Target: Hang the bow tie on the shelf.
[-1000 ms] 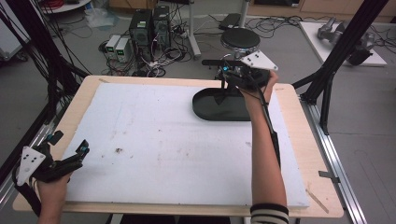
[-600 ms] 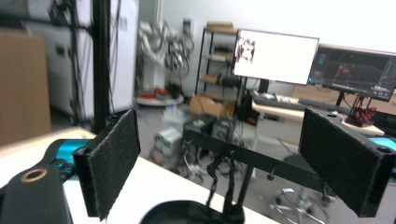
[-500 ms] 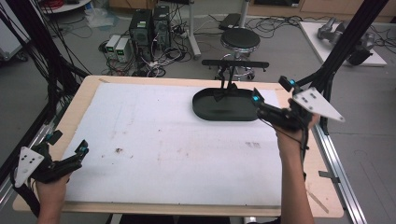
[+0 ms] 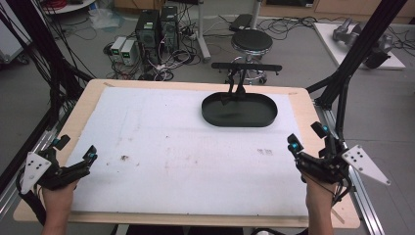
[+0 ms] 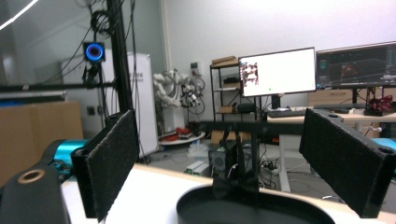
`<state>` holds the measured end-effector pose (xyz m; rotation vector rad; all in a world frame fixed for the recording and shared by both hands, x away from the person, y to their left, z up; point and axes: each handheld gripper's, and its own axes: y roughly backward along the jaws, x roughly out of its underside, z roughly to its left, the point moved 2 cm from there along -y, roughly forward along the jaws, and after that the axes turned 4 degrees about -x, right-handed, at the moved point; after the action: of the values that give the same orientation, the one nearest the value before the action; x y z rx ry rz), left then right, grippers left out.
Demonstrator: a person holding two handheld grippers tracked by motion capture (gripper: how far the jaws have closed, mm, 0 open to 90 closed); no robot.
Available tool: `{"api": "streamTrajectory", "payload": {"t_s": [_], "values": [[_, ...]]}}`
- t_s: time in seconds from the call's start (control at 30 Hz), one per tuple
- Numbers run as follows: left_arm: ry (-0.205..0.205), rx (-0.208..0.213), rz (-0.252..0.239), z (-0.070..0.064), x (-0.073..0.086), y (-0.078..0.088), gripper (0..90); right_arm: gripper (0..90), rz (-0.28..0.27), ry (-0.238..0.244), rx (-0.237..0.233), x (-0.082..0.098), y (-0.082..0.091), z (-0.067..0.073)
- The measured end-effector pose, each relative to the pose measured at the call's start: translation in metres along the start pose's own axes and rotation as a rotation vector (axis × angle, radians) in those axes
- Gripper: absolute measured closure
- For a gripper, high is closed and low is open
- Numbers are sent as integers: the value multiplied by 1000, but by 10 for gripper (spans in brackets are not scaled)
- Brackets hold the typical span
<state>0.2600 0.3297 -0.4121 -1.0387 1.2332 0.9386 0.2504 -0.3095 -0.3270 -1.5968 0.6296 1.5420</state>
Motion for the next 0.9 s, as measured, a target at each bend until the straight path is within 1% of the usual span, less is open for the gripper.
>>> {"api": "streamTrajectory", "payload": {"t_s": [0.07,0.17,0.2,0.3,0.4,0.47,0.5,0.6,0.67,0.77,0.8,0.87,0.9], "values": [[2,0,0,-1,1,-1,101,112,16,29,13,10,7,1],[-1,2,3,-2,1,-2,101,112,28,73,73,23,17,2],[-5,5,5,-3,1,-4,101,112,41,77,83,27,20,2],[-10,8,5,-4,1,-6,101,113,85,89,131,38,24,3],[-5,9,5,-5,2,-7,101,113,111,93,177,51,27,5],[-8,12,11,-6,4,-9,101,112,124,98,196,60,27,6],[-8,12,11,-6,4,-9,101,113,133,91,200,64,27,7],[-7,11,15,-6,6,-10,101,112,157,100,207,74,25,9],[-6,6,14,-5,7,-10,101,112,180,91,209,80,23,10],[1,-3,8,-4,7,-10,101,112,192,91,224,84,22,11],[3,-5,9,-4,7,-10,101,112,193,98,223,84,22,11],[3,-8,9,-4,7,-9,101,112,205,94,217,87,21,11],[-1,-8,13,-4,8,-9,101,112,212,102,218,88,21,11]]}}
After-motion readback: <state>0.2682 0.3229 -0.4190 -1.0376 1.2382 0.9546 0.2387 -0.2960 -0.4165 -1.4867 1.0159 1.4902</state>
